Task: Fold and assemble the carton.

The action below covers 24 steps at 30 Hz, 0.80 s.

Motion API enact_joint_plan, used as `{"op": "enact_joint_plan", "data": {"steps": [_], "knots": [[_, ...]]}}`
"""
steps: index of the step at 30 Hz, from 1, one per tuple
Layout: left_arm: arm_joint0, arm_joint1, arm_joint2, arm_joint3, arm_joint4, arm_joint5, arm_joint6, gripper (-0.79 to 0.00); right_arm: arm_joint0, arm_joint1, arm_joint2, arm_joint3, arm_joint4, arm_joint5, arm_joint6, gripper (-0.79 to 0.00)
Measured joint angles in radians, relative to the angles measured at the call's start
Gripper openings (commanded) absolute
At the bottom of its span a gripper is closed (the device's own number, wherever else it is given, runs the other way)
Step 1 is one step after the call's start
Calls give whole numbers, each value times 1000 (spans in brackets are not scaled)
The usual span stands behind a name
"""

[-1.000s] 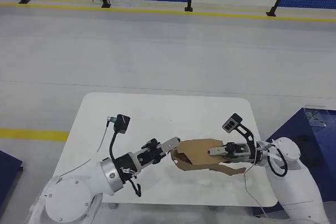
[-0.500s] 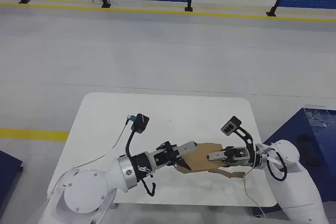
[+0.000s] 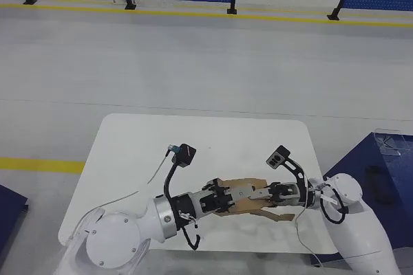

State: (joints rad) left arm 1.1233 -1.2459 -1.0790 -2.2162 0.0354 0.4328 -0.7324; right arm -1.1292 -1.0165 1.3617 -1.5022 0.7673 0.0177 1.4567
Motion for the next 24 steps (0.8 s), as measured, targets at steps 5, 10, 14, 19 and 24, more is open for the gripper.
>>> {"op": "enact_joint_plan", "data": {"steps": [5,10,14,19,24], "knots": [[60,9,-62,-83,14,-23,52,0,19,-5,20,63,161,66,-3,-785],[148,23,-111,-135,61,-42,58,0,54,-12,18,133,312,165,40,-785],[153,27,-78,-133,127,0,47,0,76,-15,4,156,338,194,68,-785],[92,22,24,-115,256,106,56,0,80,-17,-16,147,339,197,80,-785],[29,11,116,-91,359,219,87,0,74,-15,-18,138,347,191,79,-785]]}}
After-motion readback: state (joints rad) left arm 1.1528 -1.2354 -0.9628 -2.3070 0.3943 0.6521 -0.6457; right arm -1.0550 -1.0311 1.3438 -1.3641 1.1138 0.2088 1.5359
